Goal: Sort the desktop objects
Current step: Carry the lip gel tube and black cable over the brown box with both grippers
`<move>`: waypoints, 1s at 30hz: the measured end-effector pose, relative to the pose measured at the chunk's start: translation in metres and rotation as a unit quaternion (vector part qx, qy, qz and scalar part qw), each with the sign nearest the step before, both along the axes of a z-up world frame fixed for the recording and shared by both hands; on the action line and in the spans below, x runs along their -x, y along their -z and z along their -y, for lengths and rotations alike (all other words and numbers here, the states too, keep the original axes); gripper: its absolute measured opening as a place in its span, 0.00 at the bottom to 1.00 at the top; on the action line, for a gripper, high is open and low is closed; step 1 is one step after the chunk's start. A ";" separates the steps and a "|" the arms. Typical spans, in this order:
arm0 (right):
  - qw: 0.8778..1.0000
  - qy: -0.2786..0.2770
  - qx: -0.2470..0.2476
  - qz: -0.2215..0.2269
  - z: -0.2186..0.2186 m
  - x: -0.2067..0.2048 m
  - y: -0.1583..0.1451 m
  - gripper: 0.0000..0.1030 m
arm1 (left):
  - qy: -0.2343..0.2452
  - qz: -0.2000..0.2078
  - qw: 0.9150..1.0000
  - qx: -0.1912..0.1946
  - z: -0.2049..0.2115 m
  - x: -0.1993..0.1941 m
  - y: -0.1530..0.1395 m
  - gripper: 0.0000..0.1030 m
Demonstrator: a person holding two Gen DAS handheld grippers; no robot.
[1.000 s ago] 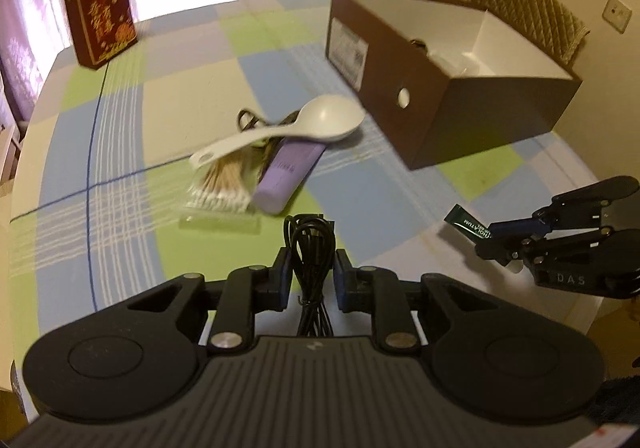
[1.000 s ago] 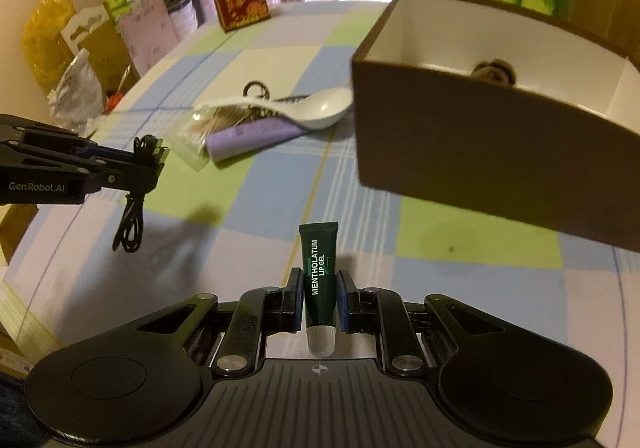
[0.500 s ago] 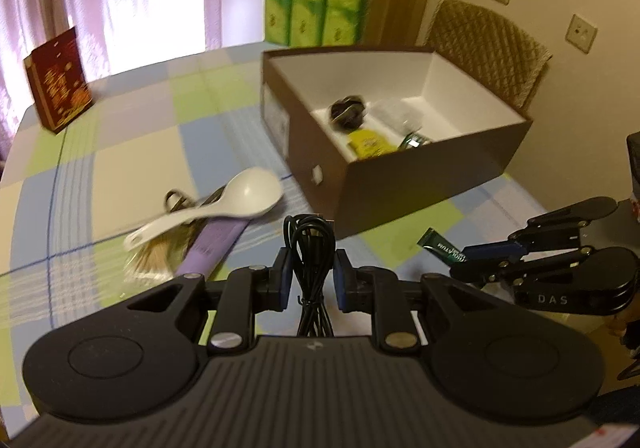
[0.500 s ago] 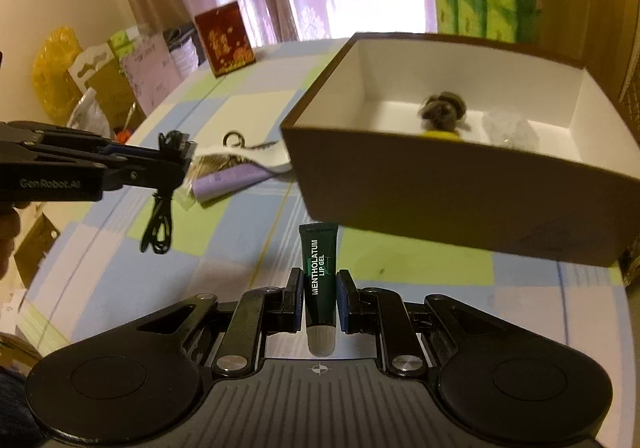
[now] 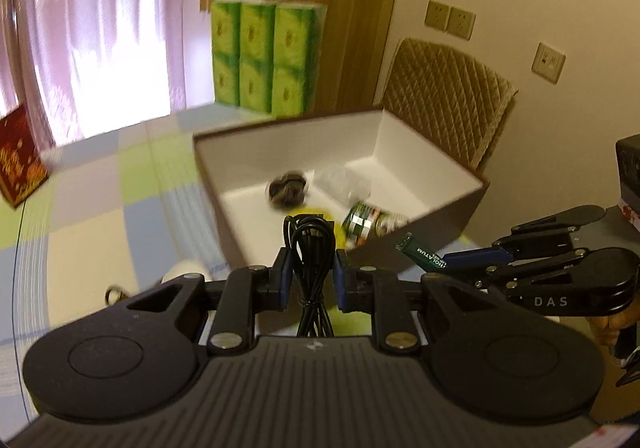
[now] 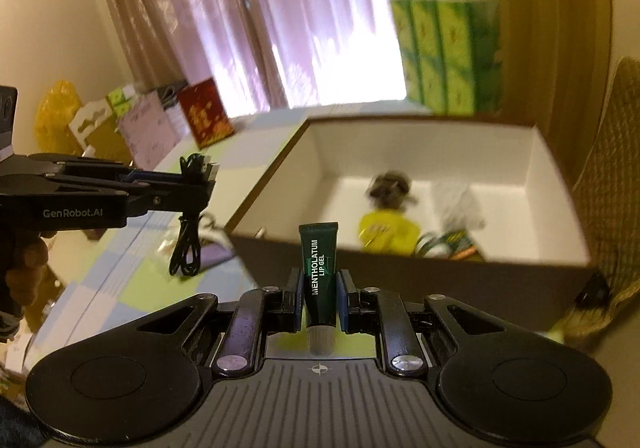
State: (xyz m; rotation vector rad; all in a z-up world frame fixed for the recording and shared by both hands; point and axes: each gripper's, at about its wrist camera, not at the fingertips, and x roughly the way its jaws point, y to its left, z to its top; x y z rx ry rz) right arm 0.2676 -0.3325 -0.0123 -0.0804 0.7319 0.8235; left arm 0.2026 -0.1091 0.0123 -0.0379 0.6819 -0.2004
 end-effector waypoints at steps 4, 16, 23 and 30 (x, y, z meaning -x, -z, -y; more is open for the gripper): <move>1.000 0.017 -0.001 0.023 0.013 -0.026 -0.013 0.13 | 0.000 0.016 1.000 0.001 0.009 -0.020 -0.010 0.16; 0.997 0.045 0.053 0.030 0.029 -0.116 -0.004 0.13 | -0.021 -0.009 1.000 -0.005 0.015 -0.095 -0.004 0.16; 0.993 0.031 0.118 0.001 0.024 -0.144 0.029 0.13 | -0.031 -0.070 0.997 -0.014 0.015 -0.131 0.028 0.16; 0.986 0.024 0.160 -0.027 0.020 -0.160 0.049 0.13 | -0.044 -0.134 0.990 -0.030 0.017 -0.155 0.057 0.16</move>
